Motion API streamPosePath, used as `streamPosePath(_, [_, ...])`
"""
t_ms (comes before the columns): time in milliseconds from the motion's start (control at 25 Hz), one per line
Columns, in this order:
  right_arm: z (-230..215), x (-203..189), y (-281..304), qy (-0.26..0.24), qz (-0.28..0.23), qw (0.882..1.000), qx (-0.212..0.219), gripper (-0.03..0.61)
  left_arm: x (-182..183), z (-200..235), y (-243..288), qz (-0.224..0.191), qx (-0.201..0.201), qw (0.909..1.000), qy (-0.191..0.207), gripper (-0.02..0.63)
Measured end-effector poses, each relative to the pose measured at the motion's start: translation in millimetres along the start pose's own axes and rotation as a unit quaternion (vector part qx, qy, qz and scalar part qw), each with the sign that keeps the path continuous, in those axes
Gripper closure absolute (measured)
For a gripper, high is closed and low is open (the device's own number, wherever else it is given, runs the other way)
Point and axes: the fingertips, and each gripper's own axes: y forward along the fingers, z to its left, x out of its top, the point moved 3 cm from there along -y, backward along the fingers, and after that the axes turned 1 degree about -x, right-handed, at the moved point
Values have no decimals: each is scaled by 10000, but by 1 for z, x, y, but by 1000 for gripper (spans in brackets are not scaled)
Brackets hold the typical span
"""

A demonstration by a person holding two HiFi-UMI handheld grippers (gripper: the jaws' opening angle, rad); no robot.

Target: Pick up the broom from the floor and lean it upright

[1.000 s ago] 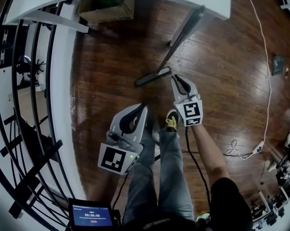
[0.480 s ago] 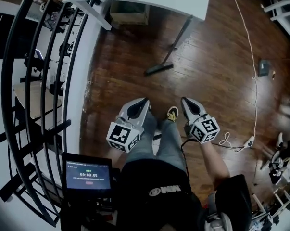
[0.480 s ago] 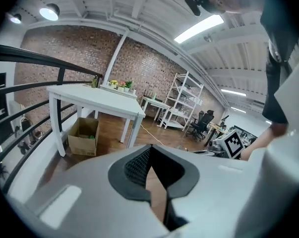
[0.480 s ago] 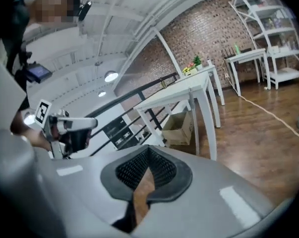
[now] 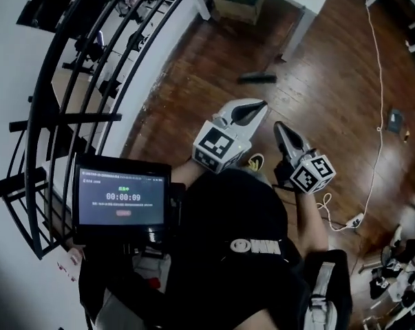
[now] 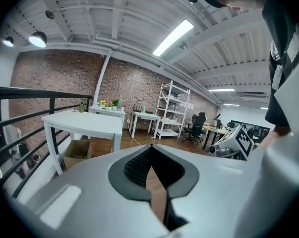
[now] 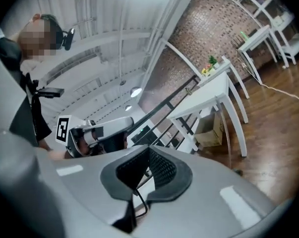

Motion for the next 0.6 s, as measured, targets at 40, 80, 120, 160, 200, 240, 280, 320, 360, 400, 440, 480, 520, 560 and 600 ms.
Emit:
streamPosePath(40, [2,12,-7,-225,-23,9997,57,574,6,-10,9,-21,-33,10000,92,597])
streamPosePath(80, [2,24,-13,-420,-36,9991,87,574,11,-19,19,-43,-61,9999,153,597])
streamPosePath(120, [0,32,-18,-588,-42,9982,101,574,13,-26,26,-72,-68,9998,169,597])
streamPosePath(160, [1,36,-22,-751,-54,9971,109,572,13,-33,29,-111,-58,9998,150,597])
streamPosePath(200, [6,36,-28,-920,-81,9957,111,572,12,-41,25,-159,-45,9998,120,597])
streamPosePath(240, [15,34,-35,-1089,-127,9939,102,572,10,-50,16,-206,-43,9997,97,597])
streamPosePath(280, [26,32,-42,-1254,-192,9919,85,574,9,-59,7,-246,-48,9996,90,597])
streamPosePath(320, [37,31,-49,-1411,-269,9896,65,574,9,-68,-2,-281,-49,9995,104,597])
streamPosePath(360, [49,29,-57,-1554,-346,9872,46,574,9,-76,-11,-313,-53,9994,126,597])
streamPosePath(400, [62,25,-64,-1676,-412,9850,26,574,9,-84,-22,-346,-67,9993,136,597])
streamPosePath(440, [74,19,-70,-1777,-454,9830,12,574,9,-92,-34,-376,-81,9992,130,597])
streamPosePath(480, [84,14,-73,-1854,-473,9815,6,574,10,-98,-45,-401,-81,9991,122,597])
streamPosePath(520, [91,11,-74,-1901,-483,9806,6,574,10,-101,-52,-417,-66,9990,133,597])
streamPosePath(560, [95,11,-74,-1933,-498,9799,14,574,12,-103,-56,-427,-40,9989,171,597])
streamPosePath(600, [97,13,-73,-1966,-522,9791,29,574,13,-102,-55,-444,-5,9988,227,597])
